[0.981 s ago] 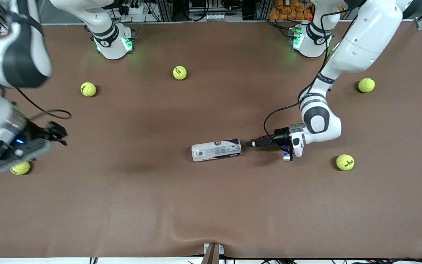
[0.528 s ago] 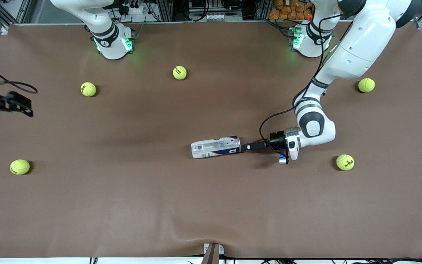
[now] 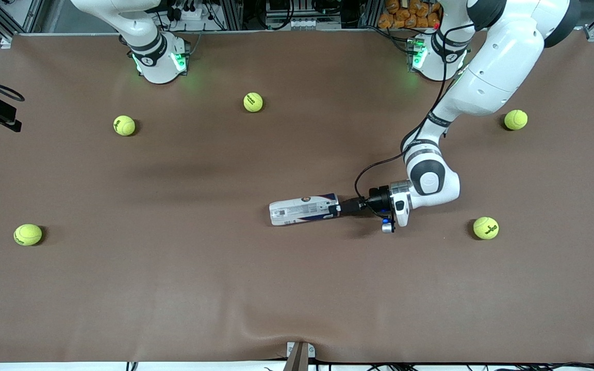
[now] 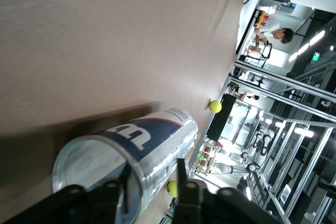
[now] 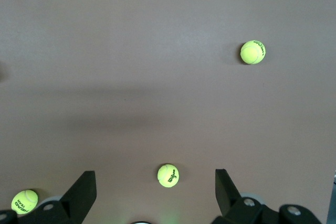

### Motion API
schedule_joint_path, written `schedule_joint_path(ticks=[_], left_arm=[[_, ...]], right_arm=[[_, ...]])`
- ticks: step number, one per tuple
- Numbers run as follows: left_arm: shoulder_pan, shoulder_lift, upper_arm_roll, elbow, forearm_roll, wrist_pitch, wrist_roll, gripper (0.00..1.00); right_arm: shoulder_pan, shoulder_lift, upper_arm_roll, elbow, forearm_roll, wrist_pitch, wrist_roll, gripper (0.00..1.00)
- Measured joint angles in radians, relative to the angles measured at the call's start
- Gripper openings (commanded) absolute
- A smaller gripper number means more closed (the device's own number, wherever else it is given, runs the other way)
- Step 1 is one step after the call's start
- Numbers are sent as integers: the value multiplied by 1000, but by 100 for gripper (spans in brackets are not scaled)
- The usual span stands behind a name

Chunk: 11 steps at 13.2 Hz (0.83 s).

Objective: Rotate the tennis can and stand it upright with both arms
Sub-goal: 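Grasp the open end of the can with the left gripper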

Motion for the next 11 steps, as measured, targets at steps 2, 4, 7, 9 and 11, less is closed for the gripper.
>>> schedule_joint_path(ticks=[2,4,7,9,11], left_arm=[[-16,2,-1,37,0,0,36,0],[-19,1,-1,88,0,0,38,0],[-18,-9,0,156,0,1,8,0],[-18,-19,0,196,9,2,-61,0],[-18,-26,0,250,68,3,-182,0]], right_arm=[[-19,0,5,-1,17,-1,1,100],[-27,-1,9,-1,26,-2,16,100],[-35,-2,14,-1,39,-2,37,100],[-39,-3,22,-1,42,2,38,100],[-56,-6,54,-1,42,9,42,100]])
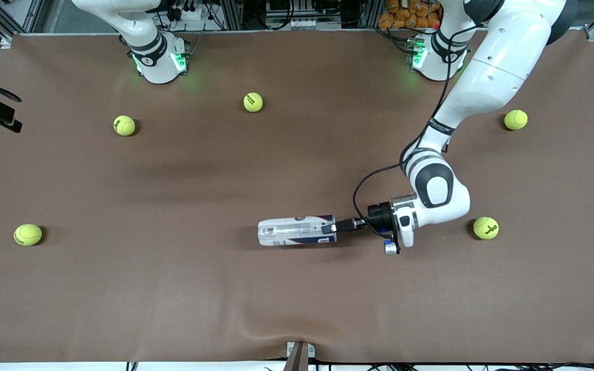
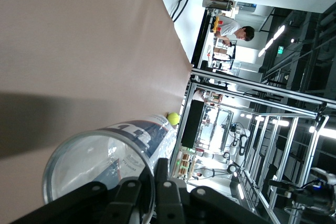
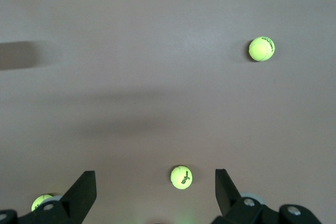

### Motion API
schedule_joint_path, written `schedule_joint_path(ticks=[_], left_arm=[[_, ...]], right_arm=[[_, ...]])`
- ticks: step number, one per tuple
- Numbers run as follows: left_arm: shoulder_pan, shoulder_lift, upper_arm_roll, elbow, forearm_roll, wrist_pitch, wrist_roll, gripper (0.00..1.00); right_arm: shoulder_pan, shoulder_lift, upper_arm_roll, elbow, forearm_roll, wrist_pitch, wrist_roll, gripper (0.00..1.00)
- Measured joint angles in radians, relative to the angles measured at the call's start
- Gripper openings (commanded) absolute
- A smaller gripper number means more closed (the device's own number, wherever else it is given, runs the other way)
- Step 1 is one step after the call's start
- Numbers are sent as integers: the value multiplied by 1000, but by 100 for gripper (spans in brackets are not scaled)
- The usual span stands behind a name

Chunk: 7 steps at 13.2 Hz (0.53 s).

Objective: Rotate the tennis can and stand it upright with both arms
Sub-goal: 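Grasp the open end of the can with the left gripper, then rotate the can upright with the left gripper and set it down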

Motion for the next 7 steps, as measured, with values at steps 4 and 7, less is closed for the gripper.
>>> schedule_joint_path(ticks=[4,7], left_arm=[[0,-8,1,89,135,1,-222,0],[-6,-29,-1,114,187,1,-318,0]], right_arm=[[-11,-16,24,0,16,-7,9,100],[-22,-17,24,0,28,-53,17,100]])
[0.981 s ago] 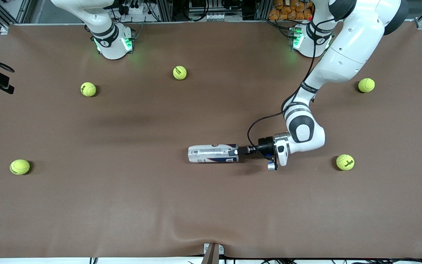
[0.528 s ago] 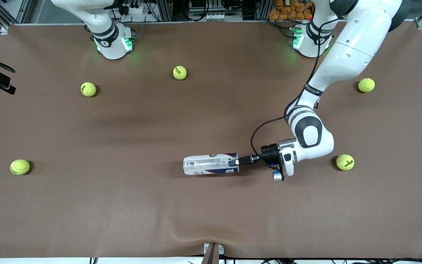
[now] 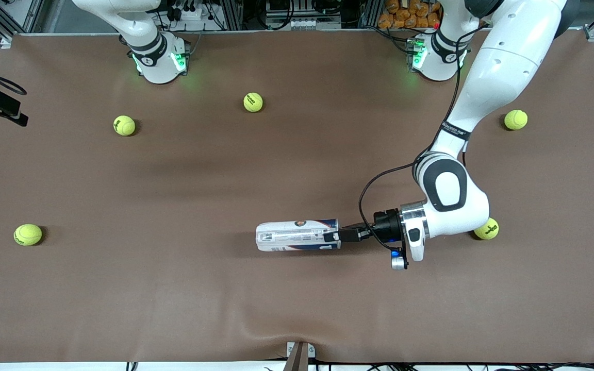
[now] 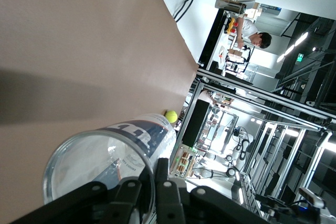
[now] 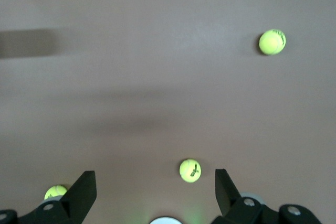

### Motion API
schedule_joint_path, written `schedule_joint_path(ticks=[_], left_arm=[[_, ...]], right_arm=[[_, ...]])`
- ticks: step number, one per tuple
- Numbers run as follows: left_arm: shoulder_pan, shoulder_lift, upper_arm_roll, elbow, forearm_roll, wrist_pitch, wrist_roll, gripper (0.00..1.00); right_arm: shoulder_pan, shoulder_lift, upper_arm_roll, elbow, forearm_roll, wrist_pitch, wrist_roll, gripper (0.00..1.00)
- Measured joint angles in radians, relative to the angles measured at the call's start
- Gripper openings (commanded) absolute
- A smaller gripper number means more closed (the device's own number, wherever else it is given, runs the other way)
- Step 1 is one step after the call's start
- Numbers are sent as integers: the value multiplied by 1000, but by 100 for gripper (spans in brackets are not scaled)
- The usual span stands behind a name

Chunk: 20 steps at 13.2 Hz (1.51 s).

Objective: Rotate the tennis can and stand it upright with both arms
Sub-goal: 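Rotate the can upright with the left gripper and set it down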

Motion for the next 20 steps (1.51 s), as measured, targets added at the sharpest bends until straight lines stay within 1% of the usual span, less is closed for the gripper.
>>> schedule_joint_path(ticks=[2,4,9,12,16,17,20], left_arm=[[-18,-17,1,13,70,0,-65,0],[-32,-36,1,27,200,3,-168,0],[-69,-95,-3,53,637,2,-339,0],[-131,-125,-6,54,968,0,-482,0],[-254,-134,-6,54,1356,-19,-674,0],[-281,-133,-5,53,1424,-43,-689,0],[-337,-133,4,49,1559,-96,-692,0]], right_arm=[[-9,0,0,0,5,-13,0,100],[-11,0,0,0,5,-13,0,100],[-11,0,4,0,5,-13,0,100],[-11,0,6,-1,5,-22,0,100],[-11,0,7,-2,5,-27,0,100],[-11,0,7,-2,5,-26,0,100],[-12,0,6,-2,4,-21,0,100]])
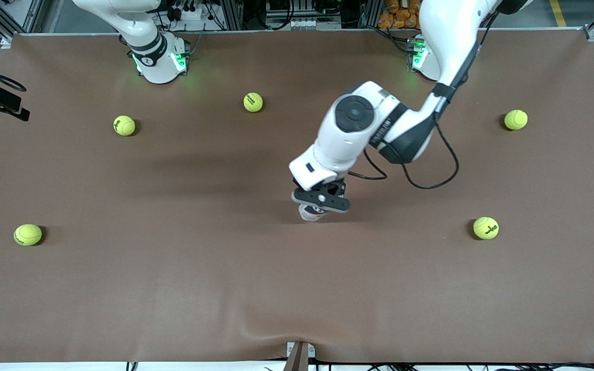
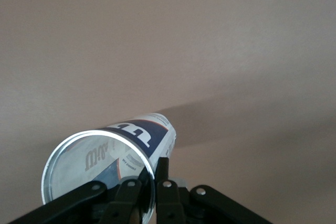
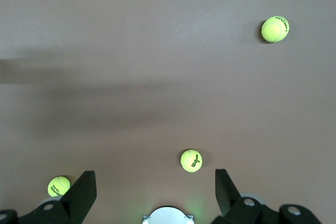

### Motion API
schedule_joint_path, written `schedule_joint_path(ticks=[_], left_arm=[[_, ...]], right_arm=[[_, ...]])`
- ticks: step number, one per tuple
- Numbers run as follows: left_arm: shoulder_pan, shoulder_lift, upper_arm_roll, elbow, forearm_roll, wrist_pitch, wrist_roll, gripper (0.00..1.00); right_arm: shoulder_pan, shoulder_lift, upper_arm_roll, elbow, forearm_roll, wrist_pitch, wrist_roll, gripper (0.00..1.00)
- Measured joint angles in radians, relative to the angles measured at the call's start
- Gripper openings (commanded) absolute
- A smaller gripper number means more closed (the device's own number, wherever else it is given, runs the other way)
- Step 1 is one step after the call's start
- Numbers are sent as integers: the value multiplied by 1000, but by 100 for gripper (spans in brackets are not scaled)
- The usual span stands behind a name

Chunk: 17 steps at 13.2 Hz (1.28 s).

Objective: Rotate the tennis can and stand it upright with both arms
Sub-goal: 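Rotate the can upright with the left gripper and set it down, then open the left gripper and lift it off the upright can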

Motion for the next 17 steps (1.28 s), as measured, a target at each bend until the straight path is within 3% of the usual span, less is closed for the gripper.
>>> schedule_joint_path(ticks=[6,7,8,9,17], left_arm=[[-24,20,6,-12,67,-17,0,7],[-24,26,6,-13,67,-17,-2,21],[-24,32,6,-13,67,-17,-5,72],[-24,37,6,-13,67,-17,-10,100],[-23,22,7,25,67,-23,-49,100]], right_arm=[[0,0,0,0,-1,5,0,100],[-1,1,0,-1,-1,9,1,100],[-3,2,-1,-2,-2,22,2,100],[-5,4,-1,-5,-2,36,2,100],[30,21,17,-11,-14,51,4,100]])
